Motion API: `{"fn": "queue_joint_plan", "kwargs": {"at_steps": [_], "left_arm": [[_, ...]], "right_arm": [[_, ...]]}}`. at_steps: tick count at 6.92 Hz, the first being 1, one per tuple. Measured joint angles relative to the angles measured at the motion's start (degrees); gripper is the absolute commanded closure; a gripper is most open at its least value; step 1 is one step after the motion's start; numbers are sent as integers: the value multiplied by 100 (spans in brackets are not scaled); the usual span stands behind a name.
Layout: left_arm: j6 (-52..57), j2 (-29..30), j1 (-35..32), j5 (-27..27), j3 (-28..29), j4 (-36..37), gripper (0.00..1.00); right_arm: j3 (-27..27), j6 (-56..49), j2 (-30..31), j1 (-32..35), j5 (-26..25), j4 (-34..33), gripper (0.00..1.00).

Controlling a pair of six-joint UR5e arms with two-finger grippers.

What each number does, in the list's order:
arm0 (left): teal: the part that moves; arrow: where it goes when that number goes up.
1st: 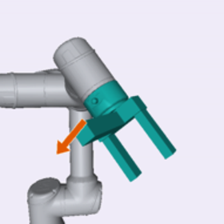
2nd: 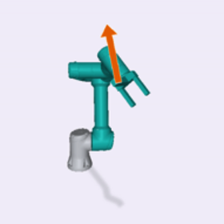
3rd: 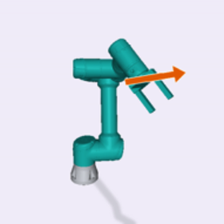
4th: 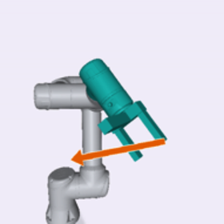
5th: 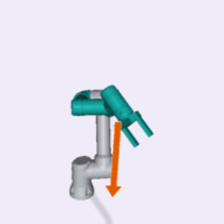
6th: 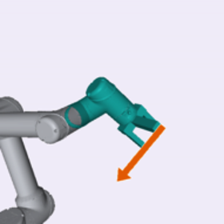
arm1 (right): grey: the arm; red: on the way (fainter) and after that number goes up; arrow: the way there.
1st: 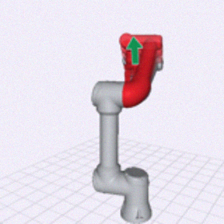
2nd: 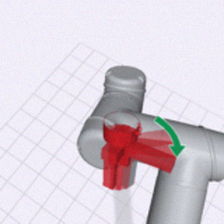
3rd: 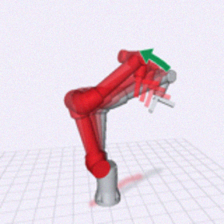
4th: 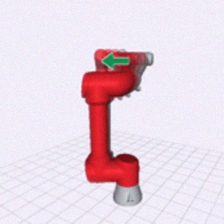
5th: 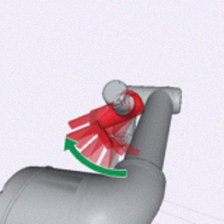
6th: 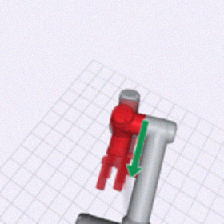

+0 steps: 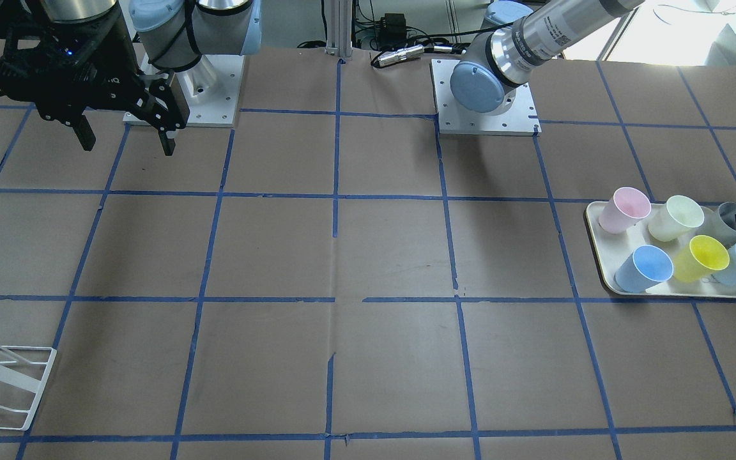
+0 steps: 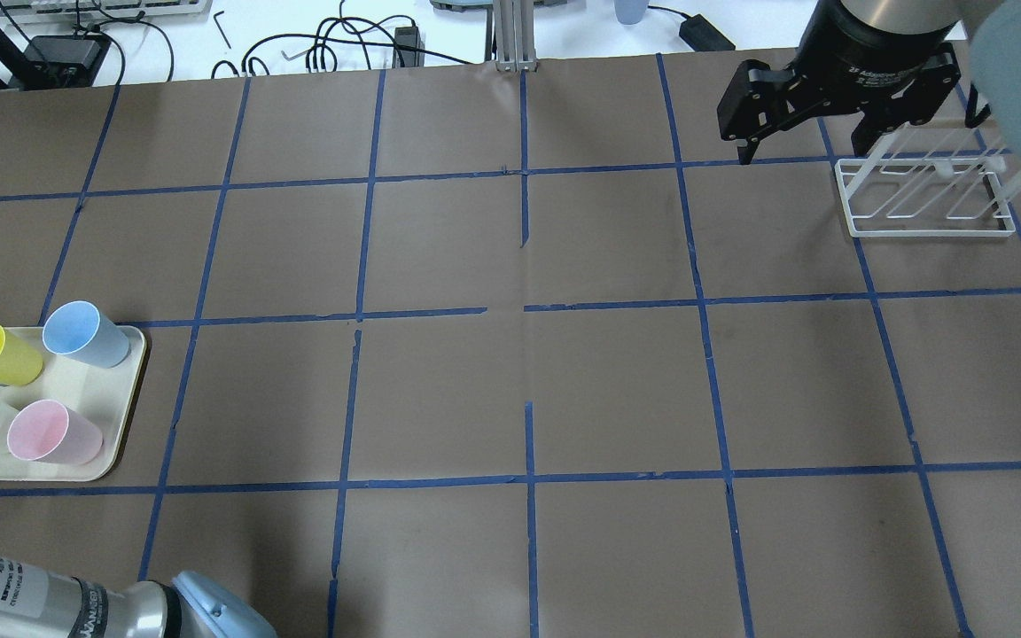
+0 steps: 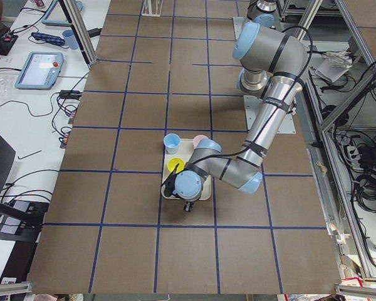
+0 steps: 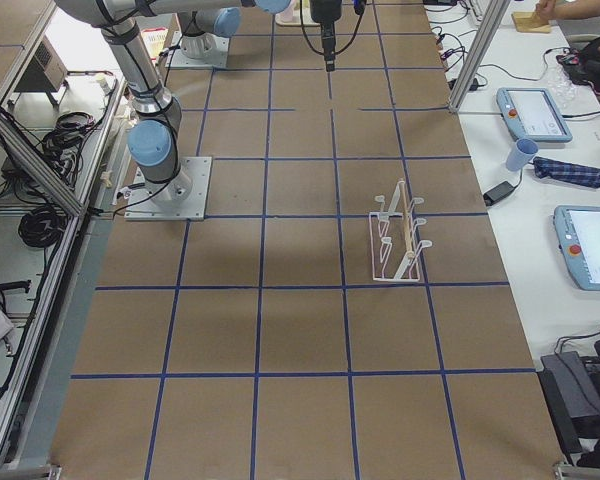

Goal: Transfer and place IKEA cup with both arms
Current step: 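Open the left gripper to release the cup on the tray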

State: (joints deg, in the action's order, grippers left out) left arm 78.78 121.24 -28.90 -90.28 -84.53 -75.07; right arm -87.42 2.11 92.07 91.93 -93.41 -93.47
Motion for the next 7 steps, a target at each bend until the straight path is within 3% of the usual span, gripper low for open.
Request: {"fn": "queue_joint_plan", "kwargs": {"at_steps": [3,7], "left_arm": [[-43,-469,-149,6,259,-492,15],[-1354,-1426,-1297,-151,887,-1984,14]], "right_arm": [[2,0,-4,-5,22,-4,0],[25,2,-5,-9,52,-1,0]]}}
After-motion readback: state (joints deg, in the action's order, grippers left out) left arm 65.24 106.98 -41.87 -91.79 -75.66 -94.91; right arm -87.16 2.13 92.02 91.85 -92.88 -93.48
